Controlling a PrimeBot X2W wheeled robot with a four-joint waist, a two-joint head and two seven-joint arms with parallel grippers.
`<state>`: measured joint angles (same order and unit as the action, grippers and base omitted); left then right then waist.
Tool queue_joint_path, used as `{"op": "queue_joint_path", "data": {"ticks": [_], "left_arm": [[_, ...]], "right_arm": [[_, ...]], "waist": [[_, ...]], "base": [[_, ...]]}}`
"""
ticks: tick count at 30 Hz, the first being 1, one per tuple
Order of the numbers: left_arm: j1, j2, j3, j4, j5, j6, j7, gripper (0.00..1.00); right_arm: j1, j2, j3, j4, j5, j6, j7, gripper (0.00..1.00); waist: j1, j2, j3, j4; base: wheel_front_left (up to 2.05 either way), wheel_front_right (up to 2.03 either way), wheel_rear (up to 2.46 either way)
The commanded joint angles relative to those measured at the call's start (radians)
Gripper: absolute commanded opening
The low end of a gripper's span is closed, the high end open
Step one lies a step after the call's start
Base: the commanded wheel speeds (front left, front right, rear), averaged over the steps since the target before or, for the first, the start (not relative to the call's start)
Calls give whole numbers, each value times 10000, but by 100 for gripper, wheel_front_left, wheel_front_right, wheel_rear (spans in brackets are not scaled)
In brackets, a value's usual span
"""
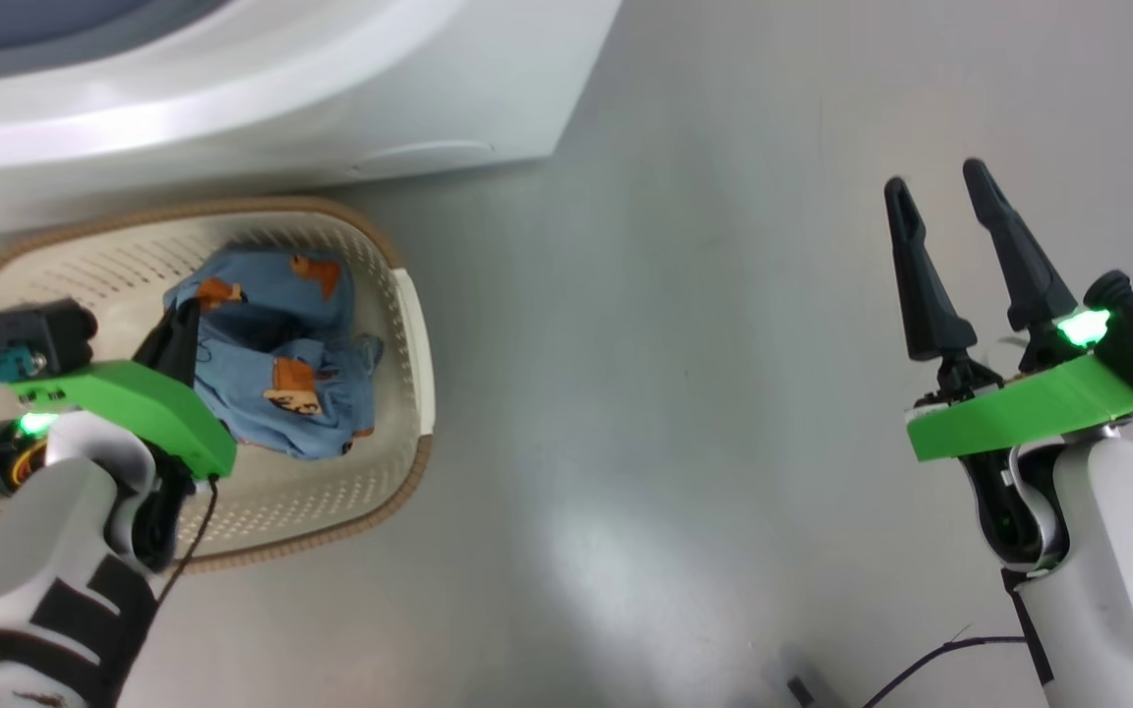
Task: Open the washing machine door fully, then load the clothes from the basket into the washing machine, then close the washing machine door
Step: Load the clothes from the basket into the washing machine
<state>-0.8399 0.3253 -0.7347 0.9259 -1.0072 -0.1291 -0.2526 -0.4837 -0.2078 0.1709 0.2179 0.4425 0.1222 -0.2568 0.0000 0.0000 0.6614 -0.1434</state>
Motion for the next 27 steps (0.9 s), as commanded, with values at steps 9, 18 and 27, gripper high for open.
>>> {"op": "queue_joint_path", "data": {"ticks": [9,18,27], "left_arm": [[1654,42,3029,-1959,2533,-15,-90,0],[3050,-166,4812,-3990,4237,-15,-91,0],[4720,-525,6152,-5997,5263,-15,-91,0]], "right_arm": [[1045,-232,76,82,151,85,-49,100],[1745,-395,-22,215,185,85,-49,100],[2449,-543,-156,281,236,85,-49,100]], "waist": [[0,0,-1632,697],[0,0,-2586,982],[0,0,-3432,1250]], "base": [[0,0,0],[0,0,0],[0,0,0]]}}
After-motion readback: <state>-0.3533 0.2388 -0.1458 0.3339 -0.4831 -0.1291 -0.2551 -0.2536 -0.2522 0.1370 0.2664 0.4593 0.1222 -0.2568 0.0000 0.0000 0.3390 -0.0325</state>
